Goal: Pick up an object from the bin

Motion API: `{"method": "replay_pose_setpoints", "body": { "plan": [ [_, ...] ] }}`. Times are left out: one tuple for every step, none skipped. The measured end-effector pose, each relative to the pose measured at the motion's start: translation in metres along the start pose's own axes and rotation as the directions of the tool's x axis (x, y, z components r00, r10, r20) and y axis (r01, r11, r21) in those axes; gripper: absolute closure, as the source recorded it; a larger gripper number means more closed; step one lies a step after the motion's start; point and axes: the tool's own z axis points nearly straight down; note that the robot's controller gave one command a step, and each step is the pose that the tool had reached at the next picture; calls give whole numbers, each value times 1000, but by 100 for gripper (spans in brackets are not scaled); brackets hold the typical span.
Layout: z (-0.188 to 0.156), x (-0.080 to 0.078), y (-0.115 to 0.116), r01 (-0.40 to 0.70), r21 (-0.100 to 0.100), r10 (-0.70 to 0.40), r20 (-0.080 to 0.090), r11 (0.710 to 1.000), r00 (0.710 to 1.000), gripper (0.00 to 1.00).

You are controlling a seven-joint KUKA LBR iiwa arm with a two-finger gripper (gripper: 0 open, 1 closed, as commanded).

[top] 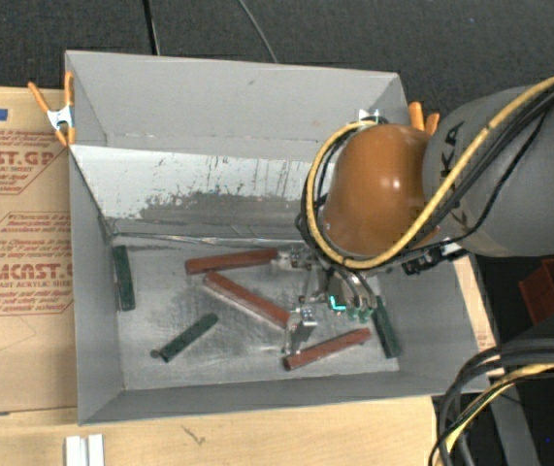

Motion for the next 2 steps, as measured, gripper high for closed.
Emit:
{"method": "replay_pose_setpoints", "body": {
  "plan": [
    [-4,-2,0,-1,-1,1,8,1000,1000,0],
    [84,-9,-52,27,1,-27,7,1000,1000,100]
  ]
}}
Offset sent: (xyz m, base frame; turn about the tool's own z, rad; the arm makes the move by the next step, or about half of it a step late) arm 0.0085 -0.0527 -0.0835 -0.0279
